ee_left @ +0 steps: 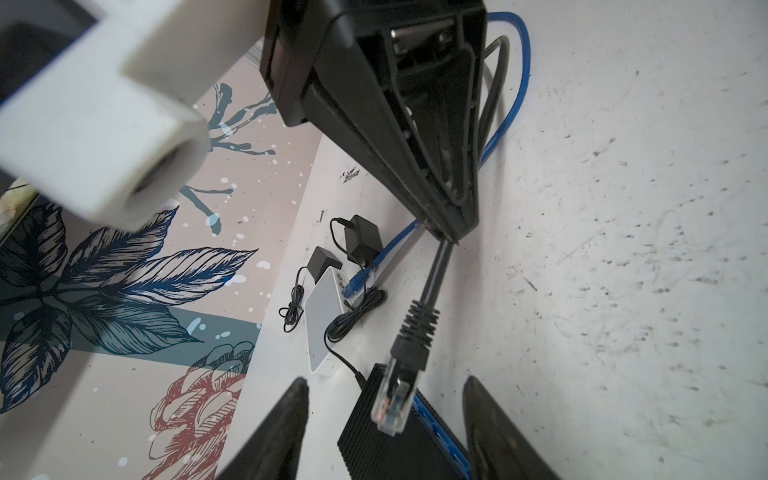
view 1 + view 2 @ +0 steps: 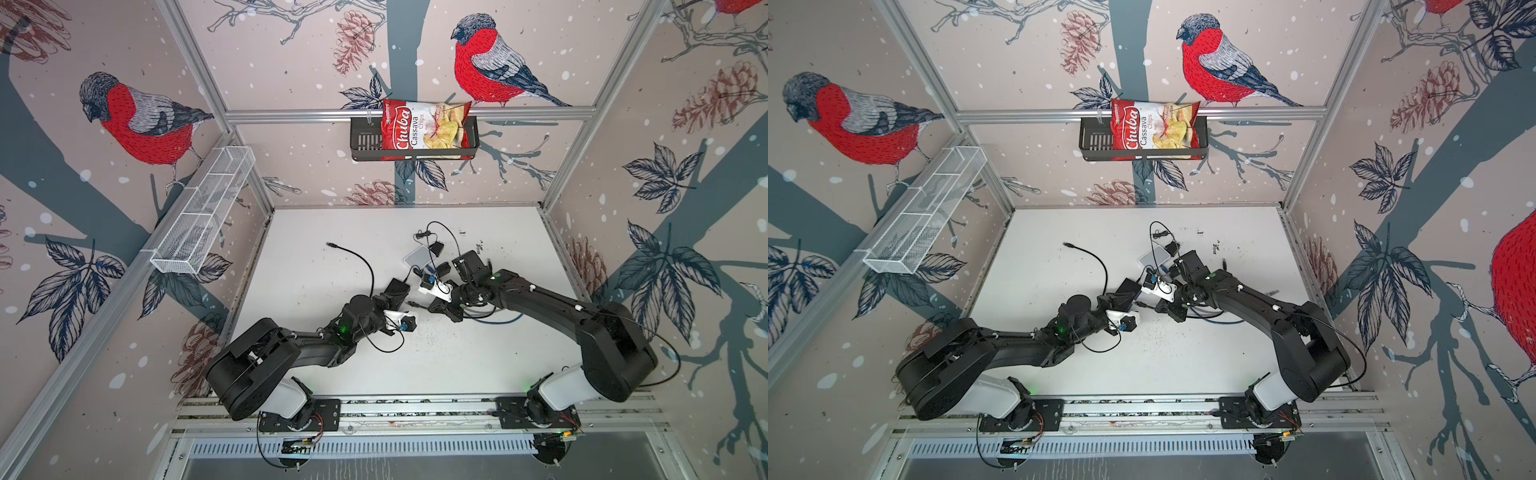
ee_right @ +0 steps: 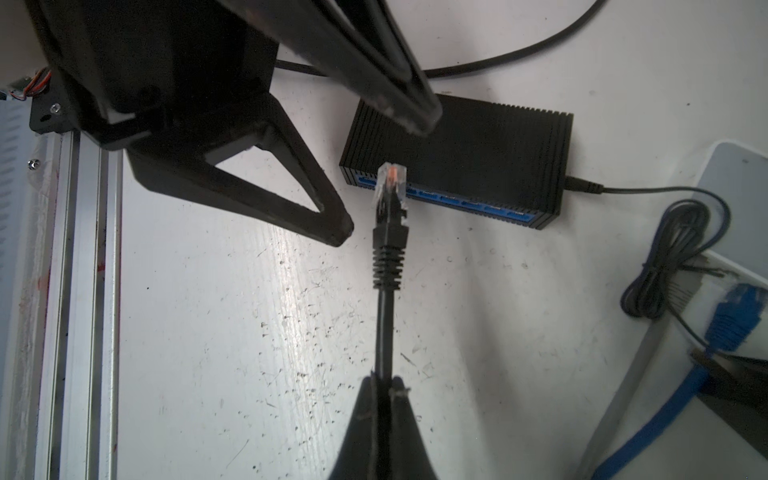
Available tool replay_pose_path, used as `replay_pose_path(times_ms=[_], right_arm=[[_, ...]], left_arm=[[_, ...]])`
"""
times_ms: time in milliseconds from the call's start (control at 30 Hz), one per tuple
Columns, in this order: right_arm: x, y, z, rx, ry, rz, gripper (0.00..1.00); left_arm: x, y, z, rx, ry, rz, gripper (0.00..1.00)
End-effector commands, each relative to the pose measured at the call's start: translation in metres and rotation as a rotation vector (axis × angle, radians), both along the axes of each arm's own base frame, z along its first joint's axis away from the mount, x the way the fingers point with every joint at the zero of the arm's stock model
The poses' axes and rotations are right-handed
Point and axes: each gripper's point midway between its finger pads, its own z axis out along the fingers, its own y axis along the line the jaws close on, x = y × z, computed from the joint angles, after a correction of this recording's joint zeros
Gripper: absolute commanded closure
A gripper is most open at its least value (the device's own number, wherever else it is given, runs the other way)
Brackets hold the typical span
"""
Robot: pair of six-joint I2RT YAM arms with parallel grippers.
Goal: Insert the plug into the switch port
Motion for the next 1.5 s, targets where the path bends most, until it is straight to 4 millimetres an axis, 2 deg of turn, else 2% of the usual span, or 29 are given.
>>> replay_pose_path(times_ms=[0,333,667,967,1467], right_arm=[[-0.005,0.002,0.004,0.017,0.014,0.019,0.97],[-0.007,0.002,0.005,0.020,0.015,0.026,0.97],[-0.006,0.002,0.007,0.024,0.008,0.031,0.97],[-0.006,0.002,0.007,0.024,0.010,0.032,0.98],[-0.010,0.001,0.007,0.025,0.019,0.042,0.97]], left_arm=[[0.000,-0.007,0.012,-0.033,-0.027,-0.041,0.44],[-0.001,-0.011,0.005,0.002,-0.005,-0.068,0.60],[0.002,-0.007,-0.010,0.076,0.016,-0.052,0.60],[0.002,-0.005,-0.014,0.086,0.023,-0.045,0.74],[0.007,-0.007,-0.014,0.091,0.026,-0.038,0.84]])
